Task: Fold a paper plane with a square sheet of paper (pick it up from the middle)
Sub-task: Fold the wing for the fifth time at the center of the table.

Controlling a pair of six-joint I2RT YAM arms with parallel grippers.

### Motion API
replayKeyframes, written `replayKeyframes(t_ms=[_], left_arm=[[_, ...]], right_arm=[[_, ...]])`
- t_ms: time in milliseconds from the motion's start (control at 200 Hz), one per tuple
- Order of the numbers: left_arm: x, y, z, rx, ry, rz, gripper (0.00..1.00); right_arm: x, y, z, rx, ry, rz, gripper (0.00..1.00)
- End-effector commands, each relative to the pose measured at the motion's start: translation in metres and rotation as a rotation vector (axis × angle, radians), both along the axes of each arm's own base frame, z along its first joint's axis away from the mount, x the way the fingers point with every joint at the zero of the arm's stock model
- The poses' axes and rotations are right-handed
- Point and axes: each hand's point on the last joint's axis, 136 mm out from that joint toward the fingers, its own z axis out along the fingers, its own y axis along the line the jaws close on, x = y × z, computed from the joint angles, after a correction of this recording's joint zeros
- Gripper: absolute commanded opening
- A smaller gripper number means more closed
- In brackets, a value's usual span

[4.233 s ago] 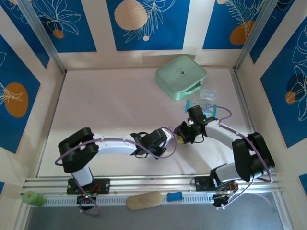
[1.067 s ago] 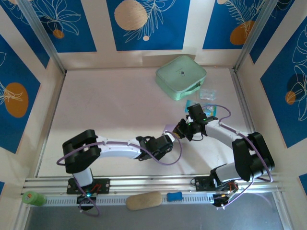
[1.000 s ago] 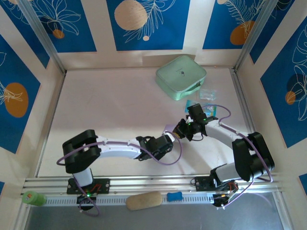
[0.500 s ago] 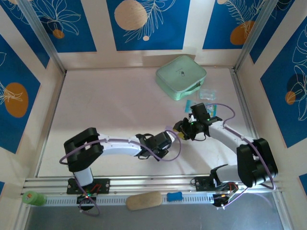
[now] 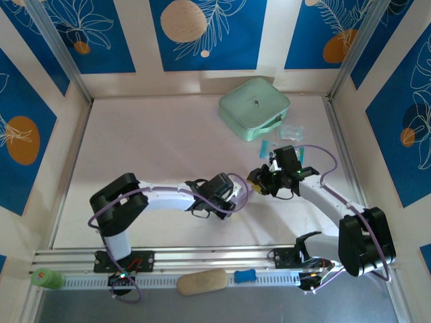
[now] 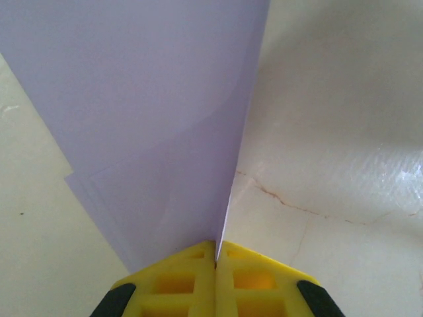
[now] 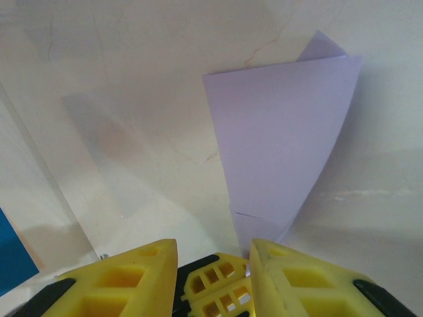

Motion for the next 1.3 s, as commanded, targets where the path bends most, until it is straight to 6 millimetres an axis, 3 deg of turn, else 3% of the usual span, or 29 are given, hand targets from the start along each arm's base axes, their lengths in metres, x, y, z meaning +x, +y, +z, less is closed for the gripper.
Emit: replayKeyframes(t_ms=[0,185,330,835,1295], left_arm=[[-0.006,-0.004,-0.004,-0.074,0.097,0.015,0.0],[-0.005,-0.008,-0.008,-0.166,0.183,0.051,0.0],[-0.004,-0.01,-0.008,-0.239,0.238,0.079,0.0],[0.012,0.002,-0.005,-0.408,0.312,0.238,0.0],[0.014,0.01,-0.012,-0.432,0.376,0.319,0.0]], right_arm=[[-0.005,-0.002,-0.004,-0.026,-0.045,0.019,0.33],[-0.009,-0.003,-0.006,-0.072,-0.183,0.056,0.29],[-0.013,0.003,-0.001,-0.015,-0.212,0.088,0.27],[-0.016,0.025,-0.005,0.096,-0.231,0.192,0.15],[-0.01,0.054,-0.014,0.13,-0.224,0.312,0.11]])
